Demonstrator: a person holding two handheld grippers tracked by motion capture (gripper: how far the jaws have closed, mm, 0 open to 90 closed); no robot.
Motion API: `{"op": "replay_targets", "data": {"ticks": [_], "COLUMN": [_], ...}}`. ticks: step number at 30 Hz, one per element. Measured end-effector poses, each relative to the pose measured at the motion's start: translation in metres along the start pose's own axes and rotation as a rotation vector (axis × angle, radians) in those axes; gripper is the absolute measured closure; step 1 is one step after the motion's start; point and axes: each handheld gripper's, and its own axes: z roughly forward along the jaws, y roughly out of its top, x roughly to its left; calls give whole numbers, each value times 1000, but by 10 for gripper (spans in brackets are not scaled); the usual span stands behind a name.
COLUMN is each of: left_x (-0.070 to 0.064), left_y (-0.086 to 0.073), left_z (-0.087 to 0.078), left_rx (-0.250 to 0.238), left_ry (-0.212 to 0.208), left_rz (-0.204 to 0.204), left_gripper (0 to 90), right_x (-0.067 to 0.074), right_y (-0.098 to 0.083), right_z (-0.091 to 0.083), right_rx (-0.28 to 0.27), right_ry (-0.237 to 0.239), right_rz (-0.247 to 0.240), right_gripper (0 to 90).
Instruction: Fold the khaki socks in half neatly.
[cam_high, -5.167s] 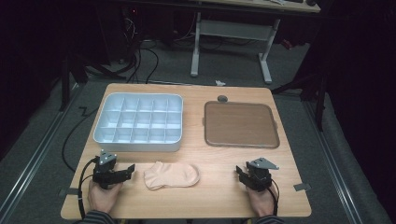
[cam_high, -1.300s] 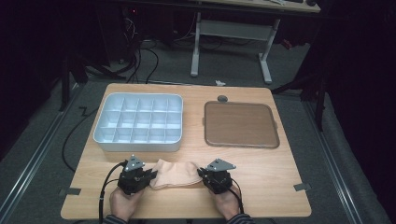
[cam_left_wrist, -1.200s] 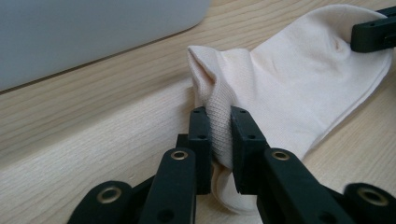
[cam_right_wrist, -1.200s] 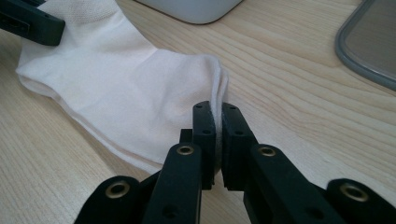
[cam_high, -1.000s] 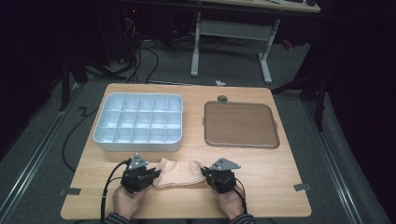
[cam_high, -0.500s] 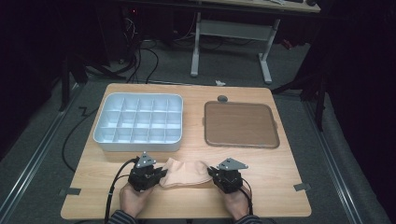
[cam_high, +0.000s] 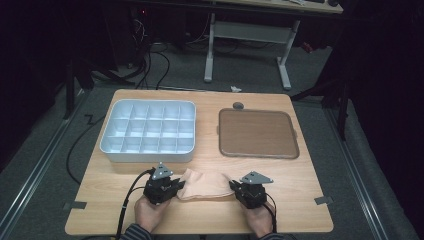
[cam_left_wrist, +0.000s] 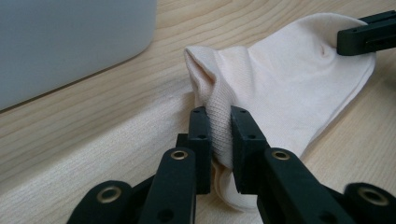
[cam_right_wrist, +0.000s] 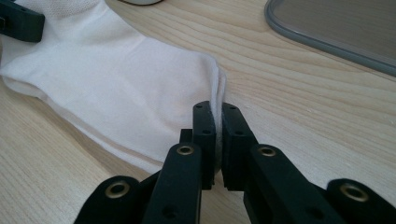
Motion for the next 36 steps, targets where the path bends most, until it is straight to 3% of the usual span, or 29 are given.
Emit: {"op": "replay_targets", "data": {"ticks": [20, 26, 29, 36], "left_x": [-2, 1, 3, 2], "left_y": [-2, -3, -5, -10], "left_z": [14, 11, 8, 7], "left_rx": [28, 21, 18, 30], "left_ry": [39, 63, 69, 80], "left_rz": [28, 13, -6, 1], "left_gripper": [759, 596, 562, 532], "right_x": [-7, -9, -9, -3], "right_y": [-8, -7, -6, 3], "right_z": [6, 5, 3, -13], "right_rx": [18, 14, -1, -68], "right_ry": [-18, -28, -30, -58], "right_rz": [17, 29, 41, 30], "right_gripper": [850, 756, 694, 616]}}
